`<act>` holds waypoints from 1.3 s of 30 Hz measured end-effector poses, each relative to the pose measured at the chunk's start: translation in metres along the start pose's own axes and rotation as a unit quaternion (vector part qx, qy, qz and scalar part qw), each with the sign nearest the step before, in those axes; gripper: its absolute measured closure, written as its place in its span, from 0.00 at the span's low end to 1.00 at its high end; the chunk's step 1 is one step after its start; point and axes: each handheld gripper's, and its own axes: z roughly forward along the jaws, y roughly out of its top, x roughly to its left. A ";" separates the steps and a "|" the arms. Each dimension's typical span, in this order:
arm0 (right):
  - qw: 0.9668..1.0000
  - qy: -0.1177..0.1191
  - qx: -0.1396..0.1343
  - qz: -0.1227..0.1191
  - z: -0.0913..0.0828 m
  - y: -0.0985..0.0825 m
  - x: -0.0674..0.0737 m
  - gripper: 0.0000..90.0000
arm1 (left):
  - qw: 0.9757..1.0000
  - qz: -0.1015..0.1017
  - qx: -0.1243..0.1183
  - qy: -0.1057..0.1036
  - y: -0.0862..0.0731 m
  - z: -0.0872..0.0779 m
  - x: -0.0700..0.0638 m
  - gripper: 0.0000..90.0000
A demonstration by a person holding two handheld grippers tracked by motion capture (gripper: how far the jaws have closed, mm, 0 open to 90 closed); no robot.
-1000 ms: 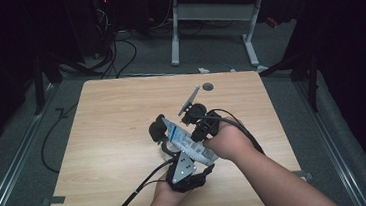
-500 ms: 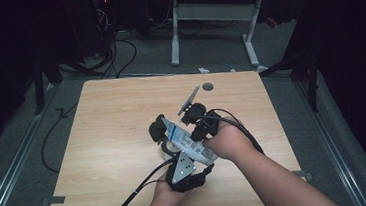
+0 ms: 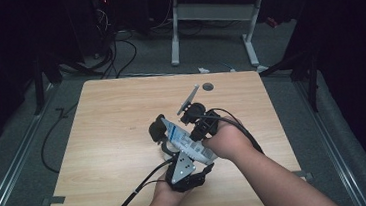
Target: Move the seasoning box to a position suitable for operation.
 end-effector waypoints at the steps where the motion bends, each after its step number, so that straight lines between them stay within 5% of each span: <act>1: 1.000 0.000 0.000 0.001 0.000 0.000 0.000 1.00 | 1.000 0.000 0.000 0.000 0.000 0.000 0.000 0.57; 39: 1.000 -0.002 -0.003 -0.004 -0.002 0.002 0.002 1.00 | 1.000 0.006 -0.006 -0.002 -0.006 0.003 -0.003 0.53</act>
